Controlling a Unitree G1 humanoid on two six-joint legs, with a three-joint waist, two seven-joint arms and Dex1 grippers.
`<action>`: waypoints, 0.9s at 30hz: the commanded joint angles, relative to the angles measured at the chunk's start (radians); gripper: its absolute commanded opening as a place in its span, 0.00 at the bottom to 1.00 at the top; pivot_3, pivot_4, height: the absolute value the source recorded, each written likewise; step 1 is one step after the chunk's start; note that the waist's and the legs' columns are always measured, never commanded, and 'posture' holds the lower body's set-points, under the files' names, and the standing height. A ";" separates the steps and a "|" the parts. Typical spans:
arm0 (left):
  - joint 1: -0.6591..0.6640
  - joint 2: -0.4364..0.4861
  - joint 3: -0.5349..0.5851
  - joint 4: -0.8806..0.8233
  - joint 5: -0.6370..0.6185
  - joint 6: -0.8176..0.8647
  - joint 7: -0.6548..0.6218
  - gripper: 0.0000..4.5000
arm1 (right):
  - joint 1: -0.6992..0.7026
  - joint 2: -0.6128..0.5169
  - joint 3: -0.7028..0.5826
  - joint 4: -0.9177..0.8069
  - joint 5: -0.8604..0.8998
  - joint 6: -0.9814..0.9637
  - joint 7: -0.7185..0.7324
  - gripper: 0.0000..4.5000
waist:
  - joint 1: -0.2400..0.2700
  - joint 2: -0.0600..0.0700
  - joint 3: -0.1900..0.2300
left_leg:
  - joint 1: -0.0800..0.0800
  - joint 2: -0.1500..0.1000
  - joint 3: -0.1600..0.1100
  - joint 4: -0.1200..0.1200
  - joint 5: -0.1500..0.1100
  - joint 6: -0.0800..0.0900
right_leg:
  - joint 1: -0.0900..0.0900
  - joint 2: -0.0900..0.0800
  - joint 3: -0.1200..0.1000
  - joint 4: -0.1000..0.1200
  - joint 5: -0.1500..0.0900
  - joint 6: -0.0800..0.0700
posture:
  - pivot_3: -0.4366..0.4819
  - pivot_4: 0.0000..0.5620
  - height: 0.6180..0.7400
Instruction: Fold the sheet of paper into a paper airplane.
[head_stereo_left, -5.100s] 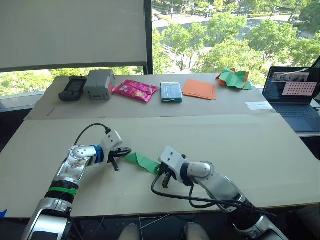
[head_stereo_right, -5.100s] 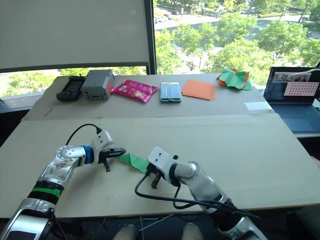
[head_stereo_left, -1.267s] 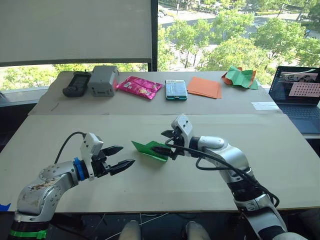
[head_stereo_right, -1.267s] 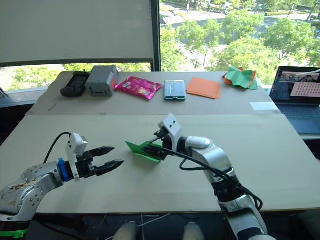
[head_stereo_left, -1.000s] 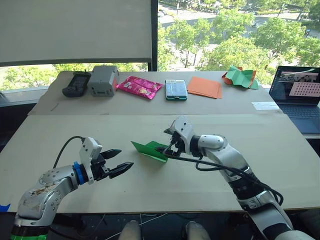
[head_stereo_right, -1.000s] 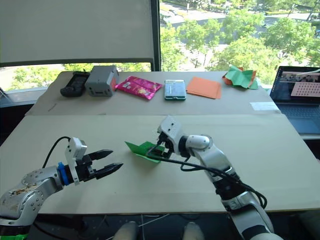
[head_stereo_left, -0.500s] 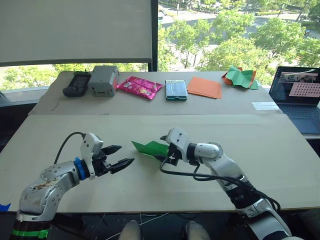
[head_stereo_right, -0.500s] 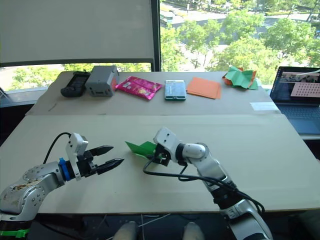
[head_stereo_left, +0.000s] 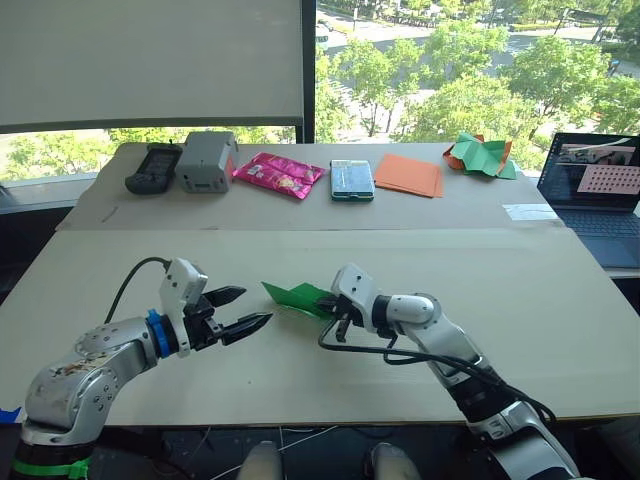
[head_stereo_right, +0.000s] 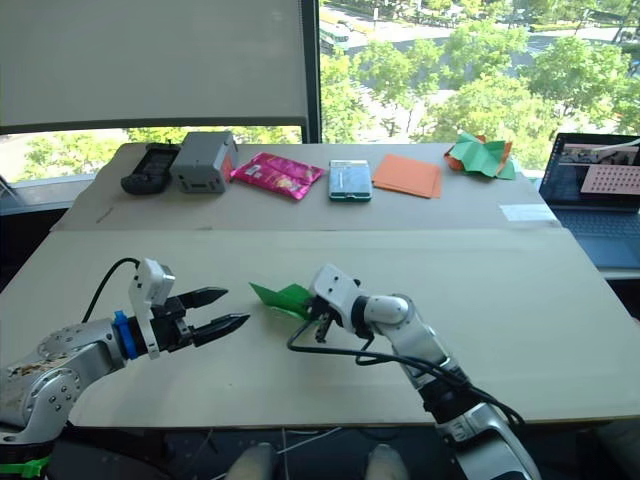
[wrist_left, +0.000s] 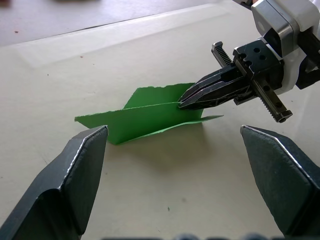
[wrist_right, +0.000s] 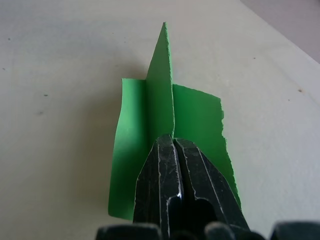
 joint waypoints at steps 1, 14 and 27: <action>0.005 0.004 0.013 -0.033 -0.005 -0.009 0.007 1.00 | 0.004 0.005 -0.001 -0.008 -0.007 -0.019 0.002 0.00 | -0.001 0.000 0.000 | 0.000 0.000 0.000 0.000 0.000 0.000 | 0.000 0.000 0.000 0.000 0.000 0.000 | 0.48 0.27 0.72; -0.013 -0.005 -0.008 -0.010 0.000 -0.021 0.004 1.00 | 0.008 -0.007 -0.115 -0.189 0.073 0.120 -0.015 0.00 | 0.003 0.000 0.000 | 0.000 0.000 0.000 0.000 0.000 0.000 | 0.000 0.000 0.000 0.000 0.000 0.000 | 0.48 0.27 0.72; -0.077 -0.030 -0.066 -0.121 -0.043 -0.002 0.003 1.00 | 0.119 0.012 -0.476 -0.310 -0.009 0.381 -0.459 0.00 | 0.007 0.000 0.000 | -0.003 0.000 0.000 0.000 0.000 0.000 | 0.000 0.000 0.000 -0.001 0.000 0.000 | 0.48 0.27 0.72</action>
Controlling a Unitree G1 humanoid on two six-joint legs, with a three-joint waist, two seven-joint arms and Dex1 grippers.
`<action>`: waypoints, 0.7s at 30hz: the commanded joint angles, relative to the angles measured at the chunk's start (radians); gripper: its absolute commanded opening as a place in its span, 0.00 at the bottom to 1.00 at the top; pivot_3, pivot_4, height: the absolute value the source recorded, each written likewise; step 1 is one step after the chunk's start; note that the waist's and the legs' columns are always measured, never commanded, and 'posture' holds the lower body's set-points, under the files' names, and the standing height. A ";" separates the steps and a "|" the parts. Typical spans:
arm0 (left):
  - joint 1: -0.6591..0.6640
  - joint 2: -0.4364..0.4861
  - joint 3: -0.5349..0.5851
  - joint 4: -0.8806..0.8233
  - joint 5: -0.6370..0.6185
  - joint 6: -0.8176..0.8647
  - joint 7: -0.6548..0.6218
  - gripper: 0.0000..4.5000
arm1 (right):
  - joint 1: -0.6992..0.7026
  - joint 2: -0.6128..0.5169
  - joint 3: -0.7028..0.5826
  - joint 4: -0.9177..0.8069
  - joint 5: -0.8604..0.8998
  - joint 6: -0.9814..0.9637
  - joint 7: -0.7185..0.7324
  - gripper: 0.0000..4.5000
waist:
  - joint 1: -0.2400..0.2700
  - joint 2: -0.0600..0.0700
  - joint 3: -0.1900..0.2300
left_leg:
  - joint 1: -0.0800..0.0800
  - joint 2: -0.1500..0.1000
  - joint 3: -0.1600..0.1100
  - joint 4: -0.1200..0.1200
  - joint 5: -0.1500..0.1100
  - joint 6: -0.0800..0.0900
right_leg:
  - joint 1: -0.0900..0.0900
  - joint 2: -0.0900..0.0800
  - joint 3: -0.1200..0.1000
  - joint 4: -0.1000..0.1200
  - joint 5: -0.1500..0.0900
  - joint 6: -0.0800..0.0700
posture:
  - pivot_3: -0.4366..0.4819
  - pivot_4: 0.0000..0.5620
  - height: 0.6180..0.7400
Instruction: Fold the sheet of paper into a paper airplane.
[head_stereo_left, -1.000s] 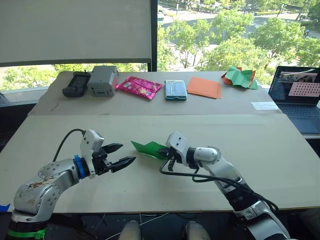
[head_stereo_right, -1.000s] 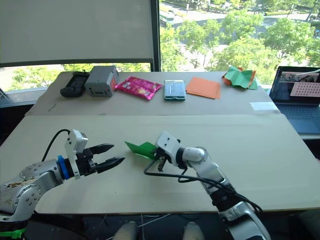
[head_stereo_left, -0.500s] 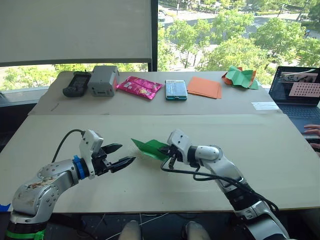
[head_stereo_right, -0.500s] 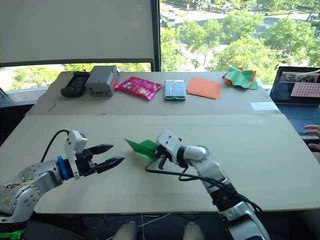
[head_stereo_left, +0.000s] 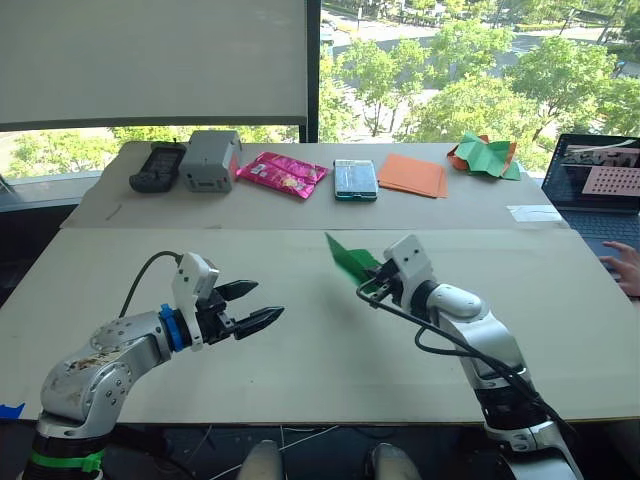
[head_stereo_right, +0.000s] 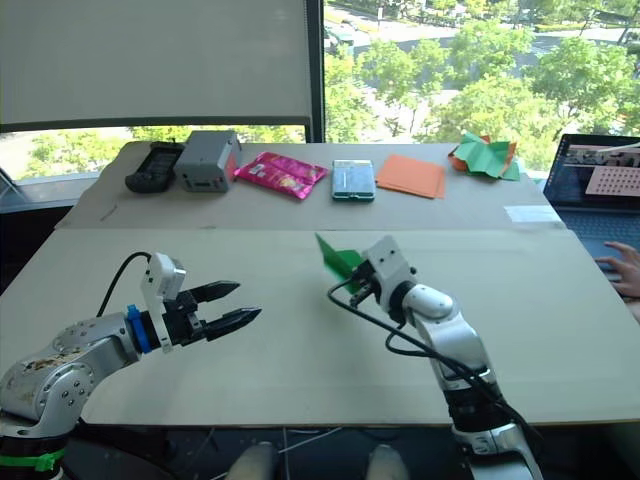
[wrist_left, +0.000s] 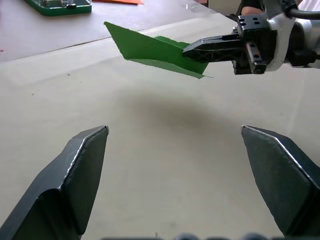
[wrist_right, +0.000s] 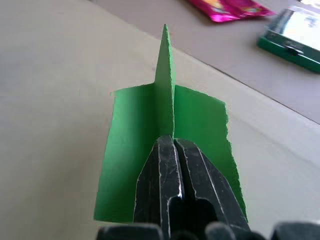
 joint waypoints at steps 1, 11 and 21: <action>-0.028 0.024 -0.017 -0.083 -0.018 -0.005 -0.020 1.00 | -0.001 0.003 -0.137 -0.080 -0.047 0.105 -0.163 0.00 | -0.003 0.001 0.000 | 0.000 0.000 0.000 0.000 0.000 0.000 | 0.000 0.000 0.000 0.000 0.000 0.000 | 0.48 0.27 0.72; -0.098 0.028 -0.133 -0.087 0.067 -0.118 -0.085 1.00 | -0.022 -0.021 -0.215 -0.003 -0.051 0.206 -0.258 0.00 | -0.016 0.001 0.000 | 0.000 0.000 0.000 0.000 0.000 0.000 | 0.002 0.000 0.001 0.000 0.000 0.000 | 0.48 0.27 0.72; -0.050 0.019 -0.173 -0.066 0.121 -0.198 -0.127 1.00 | -0.002 -0.050 -0.194 0.051 -0.040 0.168 -0.226 0.00 | -0.020 0.001 0.000 | 0.000 0.000 0.000 0.000 0.003 0.006 | 0.001 0.000 0.002 0.000 0.000 0.000 | 0.48 0.27 0.72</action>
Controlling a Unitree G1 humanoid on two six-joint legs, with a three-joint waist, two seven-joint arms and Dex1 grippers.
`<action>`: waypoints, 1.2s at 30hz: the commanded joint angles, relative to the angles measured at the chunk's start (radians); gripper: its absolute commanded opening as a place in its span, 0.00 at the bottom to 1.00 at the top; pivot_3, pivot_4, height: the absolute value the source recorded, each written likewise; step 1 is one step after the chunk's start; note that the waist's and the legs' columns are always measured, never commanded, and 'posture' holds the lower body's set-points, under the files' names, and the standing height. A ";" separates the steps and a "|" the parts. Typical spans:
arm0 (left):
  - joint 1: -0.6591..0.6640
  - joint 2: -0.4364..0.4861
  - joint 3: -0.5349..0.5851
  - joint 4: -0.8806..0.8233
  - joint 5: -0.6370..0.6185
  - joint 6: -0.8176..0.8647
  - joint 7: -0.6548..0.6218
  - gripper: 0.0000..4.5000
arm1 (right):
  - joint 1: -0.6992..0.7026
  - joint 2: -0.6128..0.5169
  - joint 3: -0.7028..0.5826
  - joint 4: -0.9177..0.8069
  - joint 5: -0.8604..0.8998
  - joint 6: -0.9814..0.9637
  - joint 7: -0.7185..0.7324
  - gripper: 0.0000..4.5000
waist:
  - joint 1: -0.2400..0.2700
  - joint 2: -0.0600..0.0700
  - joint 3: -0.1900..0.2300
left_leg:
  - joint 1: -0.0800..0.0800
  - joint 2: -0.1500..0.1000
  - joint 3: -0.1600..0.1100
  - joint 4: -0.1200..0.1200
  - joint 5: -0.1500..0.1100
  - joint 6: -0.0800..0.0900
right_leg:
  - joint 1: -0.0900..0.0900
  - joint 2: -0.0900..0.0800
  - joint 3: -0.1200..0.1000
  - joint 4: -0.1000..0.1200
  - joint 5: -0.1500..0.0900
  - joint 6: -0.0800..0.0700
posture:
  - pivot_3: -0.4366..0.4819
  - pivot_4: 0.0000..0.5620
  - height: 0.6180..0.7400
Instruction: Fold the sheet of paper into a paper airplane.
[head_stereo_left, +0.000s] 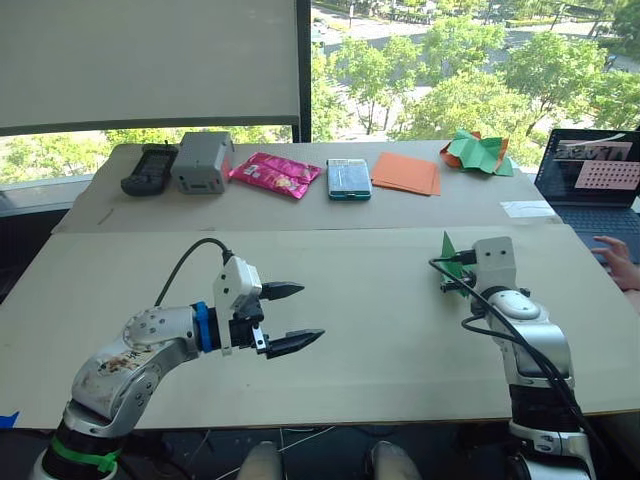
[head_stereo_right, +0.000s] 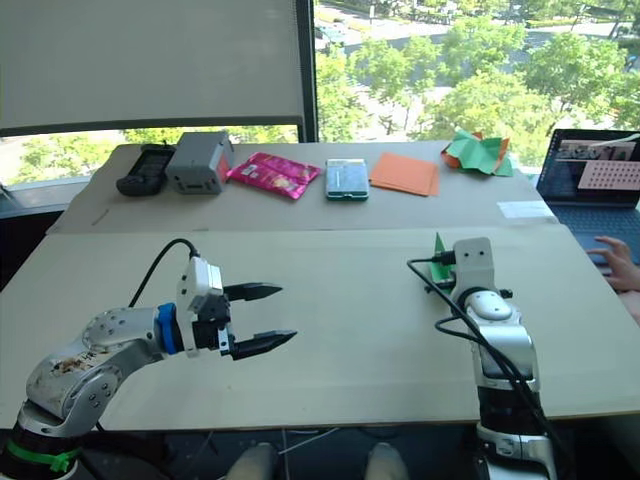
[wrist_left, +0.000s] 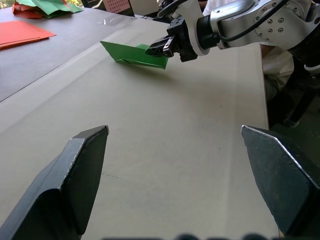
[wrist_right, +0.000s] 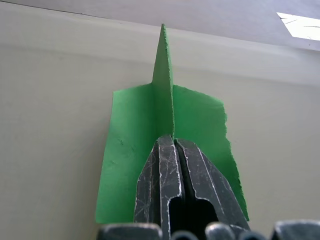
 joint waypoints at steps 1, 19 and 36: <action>-0.001 0.000 0.000 -0.005 0.014 -0.034 -0.011 1.00 | 0.002 -0.013 -0.006 -0.014 0.014 -0.032 0.011 0.15 | 0.000 0.000 0.000 | 0.000 0.000 0.000 0.000 -0.001 -0.001 | 0.000 0.000 0.000 0.000 0.000 0.000 | 0.48 0.27 0.72; -0.014 -0.089 0.216 0.091 0.064 0.039 0.323 1.00 | 0.140 -0.106 0.154 -0.421 0.273 -0.204 0.389 0.99 | -0.008 0.000 0.001 | 0.004 0.000 -0.002 -0.002 -0.004 -0.005 | 0.001 0.002 0.000 -0.002 0.000 0.000 | 0.48 0.27 0.72; 0.169 -0.172 0.314 0.160 0.167 -0.090 0.429 1.00 | 0.226 -0.056 0.275 -0.216 0.150 -0.448 0.317 0.99 | 0.016 -0.001 0.001 | 0.000 0.000 -0.001 -0.001 -0.004 -0.005 | 0.000 0.002 0.000 -0.009 0.000 0.000 | 0.48 0.27 0.72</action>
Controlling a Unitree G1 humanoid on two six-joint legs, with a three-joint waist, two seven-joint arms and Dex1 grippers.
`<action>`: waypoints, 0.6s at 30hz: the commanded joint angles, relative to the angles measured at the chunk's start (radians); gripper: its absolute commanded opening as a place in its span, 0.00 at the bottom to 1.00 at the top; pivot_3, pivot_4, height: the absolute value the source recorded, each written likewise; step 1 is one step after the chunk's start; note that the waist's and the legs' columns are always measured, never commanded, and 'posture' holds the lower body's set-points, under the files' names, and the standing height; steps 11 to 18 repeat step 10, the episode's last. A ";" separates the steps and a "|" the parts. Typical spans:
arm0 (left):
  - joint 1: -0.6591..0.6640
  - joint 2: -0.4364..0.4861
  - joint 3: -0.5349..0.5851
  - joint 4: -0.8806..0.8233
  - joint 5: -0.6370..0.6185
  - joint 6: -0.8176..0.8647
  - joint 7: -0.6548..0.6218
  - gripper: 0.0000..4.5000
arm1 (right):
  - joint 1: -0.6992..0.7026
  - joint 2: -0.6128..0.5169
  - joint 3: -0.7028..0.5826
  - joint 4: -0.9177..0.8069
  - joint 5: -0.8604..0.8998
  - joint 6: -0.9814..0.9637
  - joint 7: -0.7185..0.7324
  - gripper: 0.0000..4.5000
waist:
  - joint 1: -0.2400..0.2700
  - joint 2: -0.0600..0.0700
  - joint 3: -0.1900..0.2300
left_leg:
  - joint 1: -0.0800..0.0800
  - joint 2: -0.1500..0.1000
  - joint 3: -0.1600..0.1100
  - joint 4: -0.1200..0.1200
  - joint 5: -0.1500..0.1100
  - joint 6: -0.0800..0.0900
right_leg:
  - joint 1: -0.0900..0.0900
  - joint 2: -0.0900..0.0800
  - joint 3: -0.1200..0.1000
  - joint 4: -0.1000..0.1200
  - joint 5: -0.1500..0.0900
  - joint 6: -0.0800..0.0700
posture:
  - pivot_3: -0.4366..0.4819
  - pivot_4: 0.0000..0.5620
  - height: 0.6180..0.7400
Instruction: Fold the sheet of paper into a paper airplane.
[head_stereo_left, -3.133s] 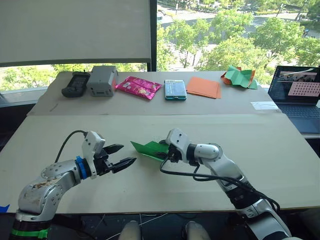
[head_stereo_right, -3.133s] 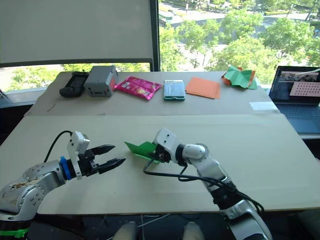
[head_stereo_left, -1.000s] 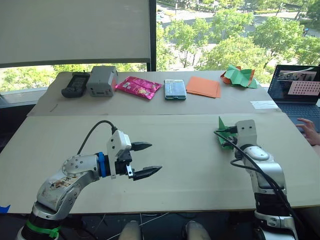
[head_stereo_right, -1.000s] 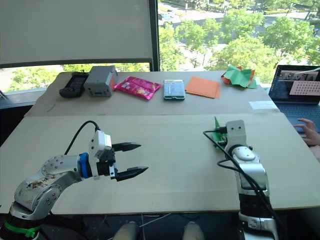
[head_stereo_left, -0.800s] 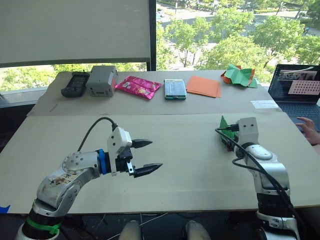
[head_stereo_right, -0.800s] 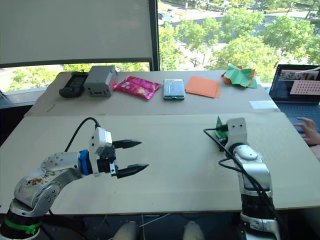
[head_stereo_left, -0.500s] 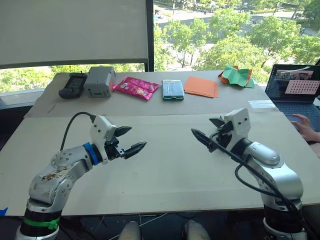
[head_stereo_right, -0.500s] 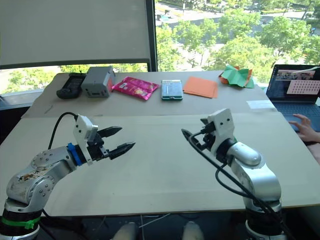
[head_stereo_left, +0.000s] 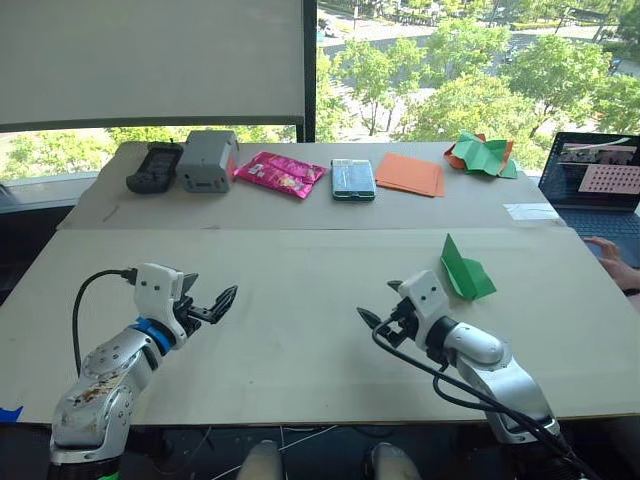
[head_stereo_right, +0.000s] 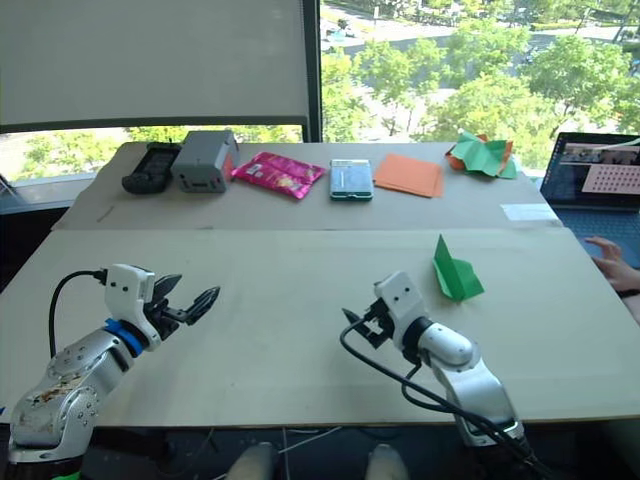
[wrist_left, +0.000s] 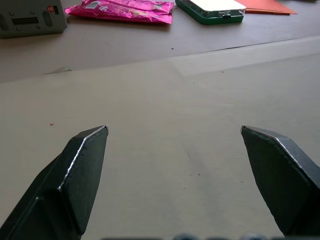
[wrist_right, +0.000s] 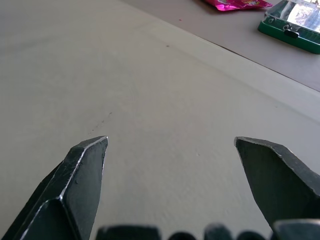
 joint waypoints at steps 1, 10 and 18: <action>0.001 -0.005 0.031 0.005 0.004 -0.047 -0.006 1.00 | -0.006 0.001 -0.028 -0.008 0.005 -0.039 -0.001 0.99 | 0.000 0.000 0.000 | 0.000 0.000 0.000 0.000 0.000 0.000 | 0.000 0.000 0.000 0.000 0.000 0.000 | 0.48 0.27 0.72; 0.010 0.001 0.041 0.027 -0.033 -0.059 -0.062 1.00 | -0.003 0.007 -0.048 0.004 0.009 -0.047 -0.012 0.99 | 0.000 0.000 0.000 | 0.000 0.000 0.000 0.000 0.000 0.000 | 0.000 0.000 0.000 0.000 0.000 0.000 | 0.48 0.27 0.72; 0.010 0.001 0.041 0.027 -0.033 -0.059 -0.062 1.00 | -0.003 0.007 -0.048 0.004 0.009 -0.047 -0.012 0.99 | 0.000 0.000 0.000 | 0.000 0.000 0.000 0.000 0.000 0.000 | 0.000 0.000 0.000 0.000 0.000 0.000 | 0.48 0.27 0.72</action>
